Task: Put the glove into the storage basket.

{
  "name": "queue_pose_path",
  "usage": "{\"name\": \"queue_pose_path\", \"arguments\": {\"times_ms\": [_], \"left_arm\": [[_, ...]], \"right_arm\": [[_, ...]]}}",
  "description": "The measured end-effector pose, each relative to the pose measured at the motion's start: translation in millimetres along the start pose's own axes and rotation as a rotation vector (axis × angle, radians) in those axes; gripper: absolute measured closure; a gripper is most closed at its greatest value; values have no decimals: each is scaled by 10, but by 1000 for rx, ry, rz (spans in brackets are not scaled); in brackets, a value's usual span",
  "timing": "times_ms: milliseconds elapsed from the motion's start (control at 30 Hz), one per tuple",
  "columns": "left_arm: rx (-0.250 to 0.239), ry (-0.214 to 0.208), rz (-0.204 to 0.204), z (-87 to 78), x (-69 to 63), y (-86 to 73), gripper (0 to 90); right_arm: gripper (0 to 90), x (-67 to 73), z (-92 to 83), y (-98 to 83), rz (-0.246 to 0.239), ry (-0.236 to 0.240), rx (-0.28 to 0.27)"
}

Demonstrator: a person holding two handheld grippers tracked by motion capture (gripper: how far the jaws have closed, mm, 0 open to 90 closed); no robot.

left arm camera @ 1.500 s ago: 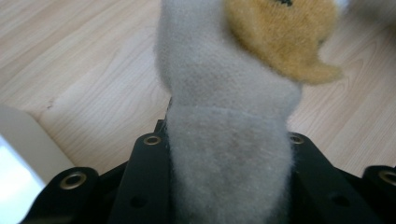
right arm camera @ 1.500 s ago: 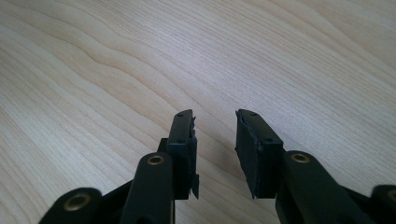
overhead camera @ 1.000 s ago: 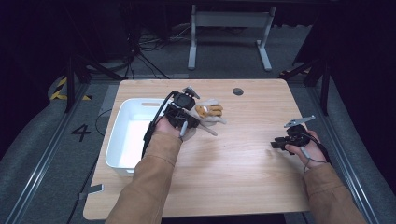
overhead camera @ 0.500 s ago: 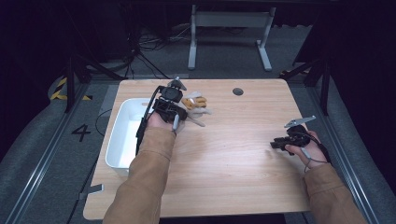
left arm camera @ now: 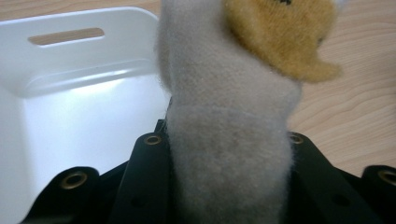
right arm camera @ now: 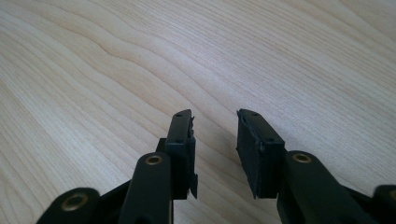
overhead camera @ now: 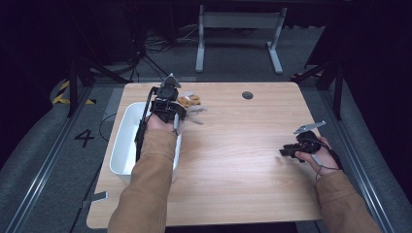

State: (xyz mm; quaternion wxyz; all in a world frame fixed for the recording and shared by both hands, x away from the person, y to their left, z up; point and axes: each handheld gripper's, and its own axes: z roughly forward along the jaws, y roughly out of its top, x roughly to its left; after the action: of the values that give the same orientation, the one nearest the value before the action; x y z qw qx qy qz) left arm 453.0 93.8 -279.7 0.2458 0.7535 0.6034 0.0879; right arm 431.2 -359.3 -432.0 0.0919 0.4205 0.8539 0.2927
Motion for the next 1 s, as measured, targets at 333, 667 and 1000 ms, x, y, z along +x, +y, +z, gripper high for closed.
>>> {"name": "queue_pose_path", "arguments": {"times_ms": [333, 667, 1000], "left_arm": [[-11, 50, -62, -75, 146, -13, 694], [-28, 75, -79, -155, 233, -71, 694], [-56, 97, -125, -217, 407, -184, 692]], "right_arm": [[658, 12, 11, -5, 1, 1, 1], [655, 17, 12, -5, -5, 5, 11], [653, 22, 33, 38, -10, 17, 5]]}}
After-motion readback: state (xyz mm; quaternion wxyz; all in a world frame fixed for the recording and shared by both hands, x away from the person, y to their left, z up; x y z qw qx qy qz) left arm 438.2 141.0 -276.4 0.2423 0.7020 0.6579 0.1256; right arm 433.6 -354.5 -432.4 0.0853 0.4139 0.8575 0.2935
